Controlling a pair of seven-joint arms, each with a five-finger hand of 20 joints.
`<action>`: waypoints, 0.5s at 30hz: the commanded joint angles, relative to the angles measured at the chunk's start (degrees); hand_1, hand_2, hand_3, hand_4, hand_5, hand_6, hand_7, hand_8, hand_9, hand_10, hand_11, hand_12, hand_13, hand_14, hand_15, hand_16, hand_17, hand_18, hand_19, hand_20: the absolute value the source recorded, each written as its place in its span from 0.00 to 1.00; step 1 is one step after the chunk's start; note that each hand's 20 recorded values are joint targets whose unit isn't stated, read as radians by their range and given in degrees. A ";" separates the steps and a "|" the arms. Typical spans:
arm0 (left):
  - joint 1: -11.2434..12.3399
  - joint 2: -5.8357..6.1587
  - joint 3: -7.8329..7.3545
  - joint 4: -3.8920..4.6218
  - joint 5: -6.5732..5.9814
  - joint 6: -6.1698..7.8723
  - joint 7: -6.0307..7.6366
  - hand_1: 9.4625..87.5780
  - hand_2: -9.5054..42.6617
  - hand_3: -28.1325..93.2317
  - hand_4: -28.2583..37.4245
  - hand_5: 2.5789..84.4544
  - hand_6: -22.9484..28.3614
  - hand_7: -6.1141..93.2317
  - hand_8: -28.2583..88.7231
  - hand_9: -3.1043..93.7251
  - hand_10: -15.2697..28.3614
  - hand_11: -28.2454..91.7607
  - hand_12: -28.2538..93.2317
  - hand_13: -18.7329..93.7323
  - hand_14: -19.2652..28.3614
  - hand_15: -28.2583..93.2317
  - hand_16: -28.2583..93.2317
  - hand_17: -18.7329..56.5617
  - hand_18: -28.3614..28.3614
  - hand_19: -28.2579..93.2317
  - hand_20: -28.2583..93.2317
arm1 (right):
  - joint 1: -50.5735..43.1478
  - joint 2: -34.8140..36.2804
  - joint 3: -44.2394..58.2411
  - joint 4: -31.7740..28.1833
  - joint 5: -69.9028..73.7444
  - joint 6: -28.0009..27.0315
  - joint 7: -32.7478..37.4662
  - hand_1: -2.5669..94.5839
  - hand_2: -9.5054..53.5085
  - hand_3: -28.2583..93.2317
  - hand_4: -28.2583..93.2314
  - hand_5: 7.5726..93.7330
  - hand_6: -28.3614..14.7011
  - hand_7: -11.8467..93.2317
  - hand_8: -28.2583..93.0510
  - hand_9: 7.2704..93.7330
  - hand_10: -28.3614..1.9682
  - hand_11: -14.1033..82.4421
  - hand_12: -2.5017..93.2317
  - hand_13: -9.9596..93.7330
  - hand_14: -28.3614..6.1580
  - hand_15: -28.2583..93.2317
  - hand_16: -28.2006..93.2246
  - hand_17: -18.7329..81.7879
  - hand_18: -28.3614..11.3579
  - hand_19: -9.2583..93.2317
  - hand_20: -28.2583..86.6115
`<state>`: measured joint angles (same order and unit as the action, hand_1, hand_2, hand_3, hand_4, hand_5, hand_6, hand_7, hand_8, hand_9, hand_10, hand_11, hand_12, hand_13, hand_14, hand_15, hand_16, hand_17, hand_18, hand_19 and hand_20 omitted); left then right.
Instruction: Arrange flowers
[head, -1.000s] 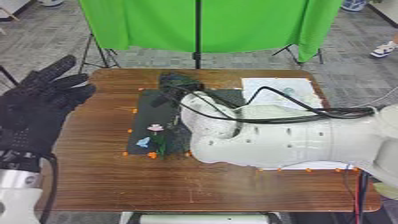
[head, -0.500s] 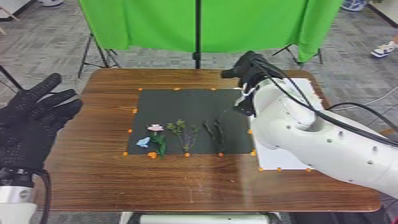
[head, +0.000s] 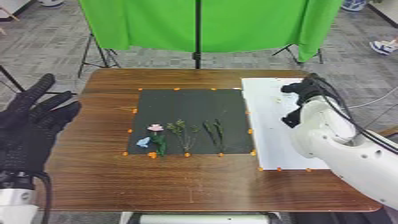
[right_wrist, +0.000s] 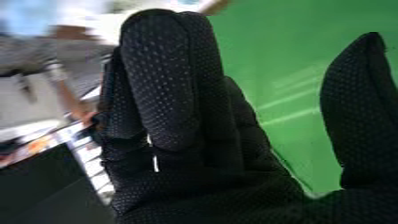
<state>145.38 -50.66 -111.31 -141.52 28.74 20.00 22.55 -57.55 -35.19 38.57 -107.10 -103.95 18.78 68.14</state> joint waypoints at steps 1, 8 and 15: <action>-0.52 0.79 1.19 0.64 -0.39 0.27 -0.25 0.14 0.35 0.87 0.01 0.37 0.58 0.22 0.15 0.36 0.83 0.48 0.33 0.40 1.00 0.73 0.13 0.17 0.96 0.71 0.49 | 0.05 1.91 -1.79 4.19 -2.67 -4.16 3.95 0.34 0.07 0.80 0.01 0.41 0.43 0.17 0.16 0.82 0.33 0.36 0.17 0.89 0.53 0.72 0.35 0.55 0.08 1.00 0.23; -2.00 1.21 2.85 0.90 -0.29 0.17 -0.90 0.14 0.35 0.87 0.01 0.36 0.58 0.23 0.15 0.36 0.84 0.49 0.33 0.40 1.00 0.73 0.13 0.17 0.96 0.71 0.49 | 1.23 3.75 -3.49 7.01 -4.45 -9.69 5.19 0.34 0.06 0.79 0.01 0.40 0.43 0.17 0.16 0.85 0.35 0.37 0.17 0.91 0.55 0.72 0.36 0.57 0.08 1.00 0.25; -2.08 0.87 2.82 0.82 -0.10 0.03 -1.43 0.15 0.35 0.87 0.01 0.35 0.58 0.24 0.15 0.37 0.84 0.49 0.33 0.40 1.00 0.73 0.13 0.17 0.96 0.71 0.49 | -0.03 5.82 -2.21 7.55 -1.90 -12.45 5.10 0.35 0.05 0.78 0.02 0.38 0.48 0.17 0.16 0.85 0.35 0.38 0.18 0.91 0.54 0.73 0.36 0.57 0.08 1.00 0.23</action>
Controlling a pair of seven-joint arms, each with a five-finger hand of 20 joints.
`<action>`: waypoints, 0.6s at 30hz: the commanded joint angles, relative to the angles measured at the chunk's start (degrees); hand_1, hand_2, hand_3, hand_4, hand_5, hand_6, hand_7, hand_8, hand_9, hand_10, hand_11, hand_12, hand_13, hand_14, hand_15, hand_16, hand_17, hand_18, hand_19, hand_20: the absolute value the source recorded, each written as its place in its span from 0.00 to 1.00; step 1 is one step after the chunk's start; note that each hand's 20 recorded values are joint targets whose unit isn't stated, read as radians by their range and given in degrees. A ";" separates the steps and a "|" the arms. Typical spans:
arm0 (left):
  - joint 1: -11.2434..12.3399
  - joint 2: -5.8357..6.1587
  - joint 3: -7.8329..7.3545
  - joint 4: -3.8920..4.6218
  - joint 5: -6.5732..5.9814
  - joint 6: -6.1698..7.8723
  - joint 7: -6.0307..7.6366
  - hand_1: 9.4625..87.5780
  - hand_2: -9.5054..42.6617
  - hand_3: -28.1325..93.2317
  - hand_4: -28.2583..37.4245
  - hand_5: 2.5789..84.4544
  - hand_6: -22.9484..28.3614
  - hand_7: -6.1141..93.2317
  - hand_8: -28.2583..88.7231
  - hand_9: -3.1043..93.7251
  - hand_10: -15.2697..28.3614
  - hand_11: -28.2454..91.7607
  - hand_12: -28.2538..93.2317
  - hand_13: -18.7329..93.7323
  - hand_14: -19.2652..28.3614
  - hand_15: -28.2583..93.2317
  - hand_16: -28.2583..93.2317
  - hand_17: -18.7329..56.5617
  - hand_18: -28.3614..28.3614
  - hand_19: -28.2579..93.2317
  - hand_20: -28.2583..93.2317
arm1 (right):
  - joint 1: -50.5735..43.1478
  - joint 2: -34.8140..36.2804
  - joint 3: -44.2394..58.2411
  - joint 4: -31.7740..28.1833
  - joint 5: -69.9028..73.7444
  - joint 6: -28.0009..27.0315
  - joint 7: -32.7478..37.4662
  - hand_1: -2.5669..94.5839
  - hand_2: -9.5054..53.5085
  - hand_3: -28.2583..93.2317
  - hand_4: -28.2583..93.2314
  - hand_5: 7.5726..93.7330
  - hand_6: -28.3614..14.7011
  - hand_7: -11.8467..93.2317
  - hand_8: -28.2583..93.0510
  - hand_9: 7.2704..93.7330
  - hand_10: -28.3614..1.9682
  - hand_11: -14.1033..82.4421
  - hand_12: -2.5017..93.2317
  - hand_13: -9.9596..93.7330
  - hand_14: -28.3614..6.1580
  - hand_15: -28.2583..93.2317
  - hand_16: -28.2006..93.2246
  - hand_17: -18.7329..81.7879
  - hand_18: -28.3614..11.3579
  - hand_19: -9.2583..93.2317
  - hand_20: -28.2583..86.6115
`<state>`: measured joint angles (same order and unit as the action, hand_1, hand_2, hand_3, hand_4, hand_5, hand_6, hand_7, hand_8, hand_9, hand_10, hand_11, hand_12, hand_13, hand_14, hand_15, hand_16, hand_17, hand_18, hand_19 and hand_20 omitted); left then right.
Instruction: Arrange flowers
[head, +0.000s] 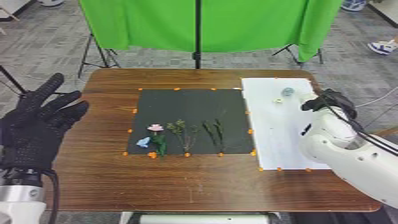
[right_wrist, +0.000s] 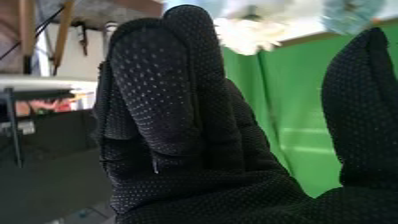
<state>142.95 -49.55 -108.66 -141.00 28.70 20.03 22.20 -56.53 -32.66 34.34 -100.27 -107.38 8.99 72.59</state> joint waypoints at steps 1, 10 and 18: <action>0.08 -0.28 0.16 0.30 0.03 -0.09 -1.31 0.15 0.35 0.87 0.01 0.35 0.58 0.24 0.15 0.37 0.84 0.49 0.33 0.40 1.00 0.73 0.13 0.17 0.96 0.71 0.49 | -1.48 3.28 2.63 0.80 2.34 -2.98 0.08 0.35 0.05 0.78 0.02 0.39 0.49 0.18 0.16 0.85 0.35 0.38 0.18 0.91 0.54 0.73 0.36 0.57 0.08 1.00 0.23; -1.87 -0.32 0.91 0.69 0.38 -0.88 -2.88 0.15 0.35 0.87 0.01 0.36 0.58 0.24 0.15 0.37 0.84 0.49 0.33 0.40 1.00 0.73 0.13 0.17 0.96 0.71 0.49 | -0.14 2.52 -0.85 2.08 3.05 -3.53 -2.23 0.38 0.02 0.79 0.02 0.42 0.58 0.21 0.15 0.83 0.36 0.36 0.17 0.89 0.51 0.71 0.36 0.55 0.10 0.98 0.17; -2.81 -0.20 1.44 0.95 0.45 -1.30 -3.40 0.15 0.35 0.87 0.01 0.36 0.58 0.24 0.15 0.37 0.84 0.49 0.33 0.40 1.00 0.73 0.13 0.17 0.96 0.71 0.50 | 1.32 1.36 -3.34 3.60 4.57 -3.15 -2.95 0.39 0.00 0.79 0.01 0.45 0.63 0.22 0.14 0.80 0.36 0.36 0.17 0.87 0.52 0.70 0.36 0.54 0.10 0.97 0.15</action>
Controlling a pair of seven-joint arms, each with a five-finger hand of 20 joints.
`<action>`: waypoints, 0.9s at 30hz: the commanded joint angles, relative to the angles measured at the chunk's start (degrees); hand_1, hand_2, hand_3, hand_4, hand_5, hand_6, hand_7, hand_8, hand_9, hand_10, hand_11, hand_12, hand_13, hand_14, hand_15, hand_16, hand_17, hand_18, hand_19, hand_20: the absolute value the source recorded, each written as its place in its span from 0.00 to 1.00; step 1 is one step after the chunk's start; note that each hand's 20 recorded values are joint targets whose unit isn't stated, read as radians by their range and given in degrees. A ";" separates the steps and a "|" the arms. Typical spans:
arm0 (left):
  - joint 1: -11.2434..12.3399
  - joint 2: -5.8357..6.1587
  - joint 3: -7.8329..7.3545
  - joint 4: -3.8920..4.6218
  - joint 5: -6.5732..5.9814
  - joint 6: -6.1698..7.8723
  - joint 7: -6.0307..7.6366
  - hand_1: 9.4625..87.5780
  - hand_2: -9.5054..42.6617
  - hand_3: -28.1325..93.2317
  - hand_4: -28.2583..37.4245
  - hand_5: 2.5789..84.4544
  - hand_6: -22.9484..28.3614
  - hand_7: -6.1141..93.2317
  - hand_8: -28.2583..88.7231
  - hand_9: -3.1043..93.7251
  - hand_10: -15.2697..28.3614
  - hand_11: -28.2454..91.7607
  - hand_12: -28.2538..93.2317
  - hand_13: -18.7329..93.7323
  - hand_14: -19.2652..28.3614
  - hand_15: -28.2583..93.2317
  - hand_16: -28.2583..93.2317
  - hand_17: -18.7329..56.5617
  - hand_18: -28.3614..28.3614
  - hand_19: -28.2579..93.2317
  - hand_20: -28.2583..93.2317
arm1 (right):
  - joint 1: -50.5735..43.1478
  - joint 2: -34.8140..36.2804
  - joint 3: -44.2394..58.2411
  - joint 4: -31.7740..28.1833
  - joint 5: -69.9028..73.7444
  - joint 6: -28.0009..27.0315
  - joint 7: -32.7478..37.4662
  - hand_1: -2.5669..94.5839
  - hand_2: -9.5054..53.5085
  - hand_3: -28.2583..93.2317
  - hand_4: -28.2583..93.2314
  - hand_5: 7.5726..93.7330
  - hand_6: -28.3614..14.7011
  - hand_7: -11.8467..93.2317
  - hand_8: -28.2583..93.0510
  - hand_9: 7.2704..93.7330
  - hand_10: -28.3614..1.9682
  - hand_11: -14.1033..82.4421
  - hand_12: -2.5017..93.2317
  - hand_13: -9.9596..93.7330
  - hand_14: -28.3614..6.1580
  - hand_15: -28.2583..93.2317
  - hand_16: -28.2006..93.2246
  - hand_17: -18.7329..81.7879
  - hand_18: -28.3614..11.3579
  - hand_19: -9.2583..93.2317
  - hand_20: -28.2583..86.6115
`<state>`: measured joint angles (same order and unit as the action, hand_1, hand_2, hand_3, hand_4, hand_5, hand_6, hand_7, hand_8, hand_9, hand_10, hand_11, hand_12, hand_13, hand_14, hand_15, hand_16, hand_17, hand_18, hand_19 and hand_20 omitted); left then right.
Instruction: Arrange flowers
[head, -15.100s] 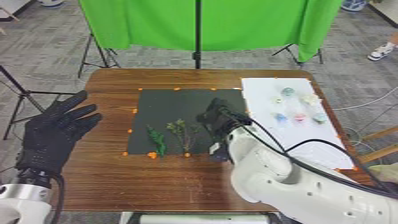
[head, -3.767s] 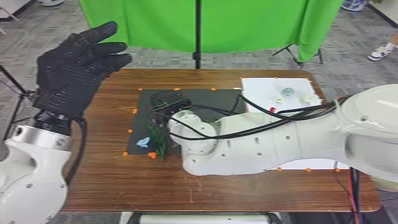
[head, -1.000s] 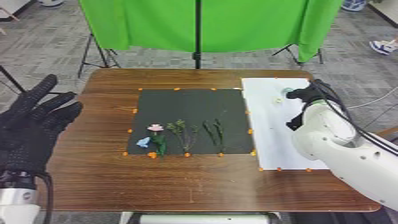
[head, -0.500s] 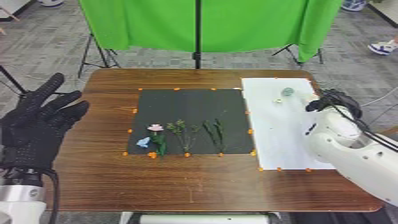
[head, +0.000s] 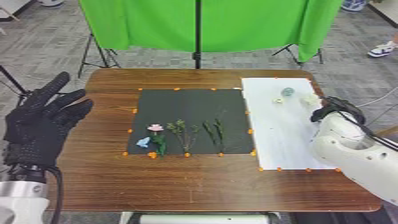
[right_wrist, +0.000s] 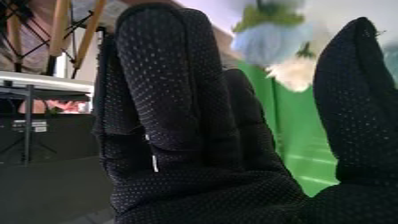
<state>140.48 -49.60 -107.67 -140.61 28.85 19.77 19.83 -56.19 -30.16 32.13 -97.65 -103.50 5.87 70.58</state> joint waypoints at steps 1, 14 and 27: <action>-0.68 -0.27 0.51 0.60 0.35 -1.00 -1.33 0.15 0.35 0.87 0.01 0.36 0.58 0.24 0.15 0.37 0.84 0.49 0.33 0.40 1.00 0.73 0.13 0.17 0.96 0.71 0.50 | 0.71 -1.28 -0.91 1.01 0.58 -0.92 -1.13 0.40 0.00 0.79 0.01 0.47 0.63 0.22 0.14 0.80 0.37 0.35 0.17 0.87 0.51 0.70 0.36 0.54 0.10 0.97 0.15; -1.00 -0.41 0.36 0.68 0.72 -1.64 -1.80 0.15 0.35 0.87 0.01 0.36 0.59 0.24 0.15 0.37 0.84 0.49 0.33 0.40 1.00 0.73 0.13 0.17 0.96 0.71 0.50 | 3.54 -0.20 -9.90 -0.36 -9.75 11.98 -3.13 0.62 0.00 0.77 0.00 0.89 0.69 0.31 0.27 1.00 0.73 0.37 0.31 0.93 0.71 0.70 0.39 0.56 0.24 0.99 0.22; -1.03 -0.14 -0.30 -0.04 1.72 -2.51 -2.57 0.15 0.36 0.87 0.01 0.37 0.59 0.23 0.15 0.37 0.85 0.49 0.33 0.40 1.00 0.73 0.13 0.17 0.96 0.71 0.50 | 8.16 -1.14 -13.90 -6.88 -15.44 19.35 -5.50 0.62 0.00 0.80 0.00 0.90 0.67 0.31 0.27 1.00 0.71 0.40 0.30 0.94 0.72 0.71 0.40 0.57 0.24 1.00 0.23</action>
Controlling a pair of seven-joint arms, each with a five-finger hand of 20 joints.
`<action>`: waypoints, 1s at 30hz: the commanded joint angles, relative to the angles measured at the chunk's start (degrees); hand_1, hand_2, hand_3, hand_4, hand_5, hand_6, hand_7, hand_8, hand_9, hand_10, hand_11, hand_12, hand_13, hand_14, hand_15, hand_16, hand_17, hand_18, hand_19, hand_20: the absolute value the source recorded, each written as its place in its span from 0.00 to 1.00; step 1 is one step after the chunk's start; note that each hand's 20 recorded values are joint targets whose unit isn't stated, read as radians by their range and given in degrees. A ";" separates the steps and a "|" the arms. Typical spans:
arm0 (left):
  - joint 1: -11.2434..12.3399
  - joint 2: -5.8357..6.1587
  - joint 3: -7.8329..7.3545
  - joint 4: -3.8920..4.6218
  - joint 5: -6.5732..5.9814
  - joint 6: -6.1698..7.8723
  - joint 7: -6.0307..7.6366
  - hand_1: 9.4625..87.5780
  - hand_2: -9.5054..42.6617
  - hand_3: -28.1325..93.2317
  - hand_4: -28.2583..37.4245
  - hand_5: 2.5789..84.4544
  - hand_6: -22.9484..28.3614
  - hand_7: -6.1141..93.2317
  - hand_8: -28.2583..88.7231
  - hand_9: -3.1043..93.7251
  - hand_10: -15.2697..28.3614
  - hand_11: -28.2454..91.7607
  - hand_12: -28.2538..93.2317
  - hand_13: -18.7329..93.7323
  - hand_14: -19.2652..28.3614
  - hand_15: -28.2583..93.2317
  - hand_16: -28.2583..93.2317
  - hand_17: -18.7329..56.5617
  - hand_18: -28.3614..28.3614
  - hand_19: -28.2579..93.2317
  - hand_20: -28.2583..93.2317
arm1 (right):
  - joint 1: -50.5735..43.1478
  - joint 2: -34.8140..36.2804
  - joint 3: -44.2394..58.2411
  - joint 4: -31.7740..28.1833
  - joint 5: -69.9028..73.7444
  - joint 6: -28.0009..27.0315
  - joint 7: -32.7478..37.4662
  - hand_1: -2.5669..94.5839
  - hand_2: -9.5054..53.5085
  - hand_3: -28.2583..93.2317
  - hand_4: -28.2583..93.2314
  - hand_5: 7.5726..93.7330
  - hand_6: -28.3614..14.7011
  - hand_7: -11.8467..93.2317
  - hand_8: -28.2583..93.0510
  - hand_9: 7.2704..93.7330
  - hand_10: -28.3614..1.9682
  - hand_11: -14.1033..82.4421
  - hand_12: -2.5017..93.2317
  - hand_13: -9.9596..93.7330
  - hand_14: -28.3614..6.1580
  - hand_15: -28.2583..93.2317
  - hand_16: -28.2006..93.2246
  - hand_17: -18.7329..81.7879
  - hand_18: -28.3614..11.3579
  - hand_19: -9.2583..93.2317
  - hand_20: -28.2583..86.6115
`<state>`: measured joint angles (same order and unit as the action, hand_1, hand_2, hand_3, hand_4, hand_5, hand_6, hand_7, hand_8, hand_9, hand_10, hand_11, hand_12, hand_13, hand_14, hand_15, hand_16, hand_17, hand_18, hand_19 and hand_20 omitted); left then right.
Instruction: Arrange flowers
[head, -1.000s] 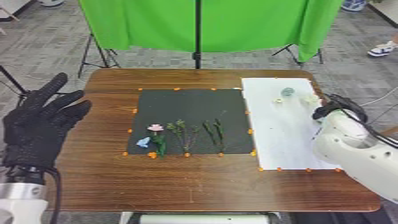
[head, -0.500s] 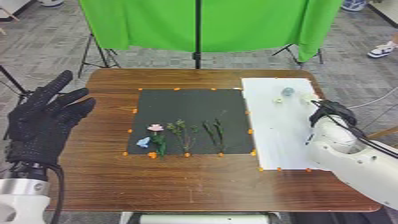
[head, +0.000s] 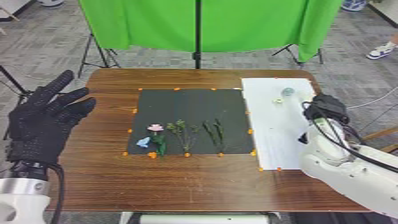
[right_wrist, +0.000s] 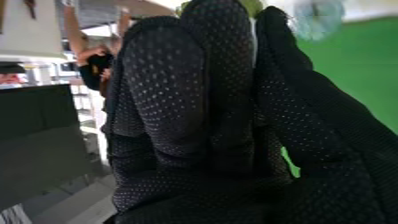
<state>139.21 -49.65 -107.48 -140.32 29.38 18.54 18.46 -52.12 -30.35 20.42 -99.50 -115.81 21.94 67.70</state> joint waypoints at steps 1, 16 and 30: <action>0.13 0.02 -0.44 -0.35 1.30 -1.39 -1.27 0.15 0.36 0.87 0.01 0.37 0.59 0.23 0.15 0.37 0.85 0.49 0.33 0.40 1.00 0.73 0.13 0.17 0.96 0.71 0.50 | 5.42 -1.78 -3.54 -5.34 -4.10 3.09 -2.87 0.62 0.00 0.80 0.00 0.90 0.67 0.31 0.27 1.00 0.71 0.40 0.30 0.94 0.72 0.71 0.40 0.57 0.24 1.00 0.23; -2.67 1.81 0.05 0.46 1.44 -2.42 -2.71 0.15 0.36 0.86 0.02 0.37 0.59 0.23 0.15 0.37 0.85 0.49 0.33 0.40 1.00 0.73 0.13 0.17 0.96 0.71 0.50 | 21.20 -24.61 -17.69 1.33 0.97 3.65 -9.98 0.62 0.00 0.80 0.00 0.90 0.67 0.32 0.27 1.00 0.72 0.40 0.29 0.93 0.73 0.71 0.40 0.56 0.25 1.00 0.23; -6.76 4.40 1.70 1.65 1.09 -4.73 -0.35 0.15 0.36 0.86 0.02 0.37 0.61 0.23 0.15 0.37 0.87 0.48 0.33 0.40 1.00 0.71 0.14 0.17 0.96 0.71 0.50 | 26.86 -36.65 -25.36 7.72 7.77 2.27 -15.98 0.62 0.00 0.79 0.00 0.89 0.69 0.34 0.26 1.00 0.74 0.40 0.29 0.93 0.76 0.71 0.40 0.55 0.28 0.98 0.24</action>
<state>134.12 -45.94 -106.37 -139.01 30.44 15.38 17.60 -26.48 -62.53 -3.83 -91.55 -109.03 25.34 55.60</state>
